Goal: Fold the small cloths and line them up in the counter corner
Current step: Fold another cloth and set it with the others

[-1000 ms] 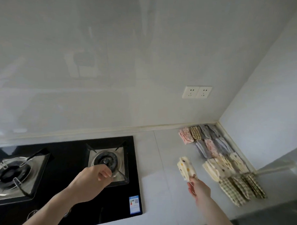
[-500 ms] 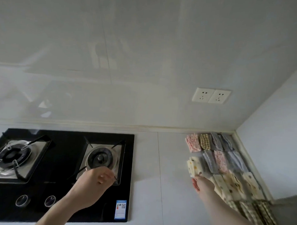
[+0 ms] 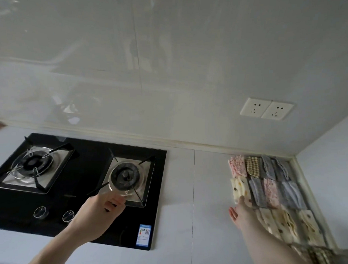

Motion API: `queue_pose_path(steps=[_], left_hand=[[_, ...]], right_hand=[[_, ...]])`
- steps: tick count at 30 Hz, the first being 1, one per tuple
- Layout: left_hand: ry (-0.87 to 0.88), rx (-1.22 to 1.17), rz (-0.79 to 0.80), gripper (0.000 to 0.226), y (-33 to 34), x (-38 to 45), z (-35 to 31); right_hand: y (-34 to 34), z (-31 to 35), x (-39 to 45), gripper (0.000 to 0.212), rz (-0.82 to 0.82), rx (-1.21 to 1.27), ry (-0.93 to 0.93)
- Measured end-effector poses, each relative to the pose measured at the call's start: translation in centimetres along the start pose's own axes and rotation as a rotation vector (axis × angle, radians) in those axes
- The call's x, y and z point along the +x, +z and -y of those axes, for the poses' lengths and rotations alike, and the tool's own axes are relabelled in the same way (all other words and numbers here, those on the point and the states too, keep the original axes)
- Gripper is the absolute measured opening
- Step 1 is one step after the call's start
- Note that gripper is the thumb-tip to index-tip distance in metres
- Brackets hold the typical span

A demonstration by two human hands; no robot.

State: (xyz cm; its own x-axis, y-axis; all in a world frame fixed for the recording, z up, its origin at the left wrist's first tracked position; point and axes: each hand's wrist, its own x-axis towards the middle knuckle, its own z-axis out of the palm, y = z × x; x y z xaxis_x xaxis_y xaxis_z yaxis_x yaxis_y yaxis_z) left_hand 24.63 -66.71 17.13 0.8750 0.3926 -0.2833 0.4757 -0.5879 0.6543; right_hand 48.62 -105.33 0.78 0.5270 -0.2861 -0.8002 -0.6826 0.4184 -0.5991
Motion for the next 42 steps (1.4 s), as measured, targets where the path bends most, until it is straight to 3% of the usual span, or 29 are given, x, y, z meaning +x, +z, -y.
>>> queue_pose_path(steps=[4,10,13,16,19,27,37,42], left_hand=[[-0.026,-0.022,-0.008,0.011,-0.2,-0.9,0.7],[-0.052,-0.058,-0.006,0.011,-2.3,-2.8,3.7],[-0.067,-0.063,-0.033,0.010,-4.4,-4.7,6.0],[-0.086,-0.078,-0.060,0.008,-7.1,-7.4,9.0],[-0.122,-0.086,-0.125,0.007,-10.4,-10.7,12.6],[-0.222,-0.079,-0.279,0.005,-18.9,-21.2,24.6],[-0.277,-0.123,-0.401,0.004,-27.3,-23.9,35.9],[-0.324,-0.119,-0.396,0.004,-30.5,-21.9,40.7]], right_hand=[[0.0,-2.7,-2.6,0.073,-0.069,0.033,0.024],[2.8,-9.5,-7.3,0.057,-0.099,-0.253,-0.145],[6.7,-13.1,-11.4,0.044,0.057,-0.516,-0.270],[11.3,-16.4,-17.4,0.037,0.351,-0.717,-0.379],[15.5,-20.0,-24.2,0.036,0.580,-0.801,-0.449],[22.3,-32.0,-40.3,0.030,0.988,-0.997,-0.617],[30.0,-41.5,-50.4,0.035,1.280,-1.191,-0.684],[36.0,-45.1,-51.7,0.034,1.301,-1.250,-0.730]])
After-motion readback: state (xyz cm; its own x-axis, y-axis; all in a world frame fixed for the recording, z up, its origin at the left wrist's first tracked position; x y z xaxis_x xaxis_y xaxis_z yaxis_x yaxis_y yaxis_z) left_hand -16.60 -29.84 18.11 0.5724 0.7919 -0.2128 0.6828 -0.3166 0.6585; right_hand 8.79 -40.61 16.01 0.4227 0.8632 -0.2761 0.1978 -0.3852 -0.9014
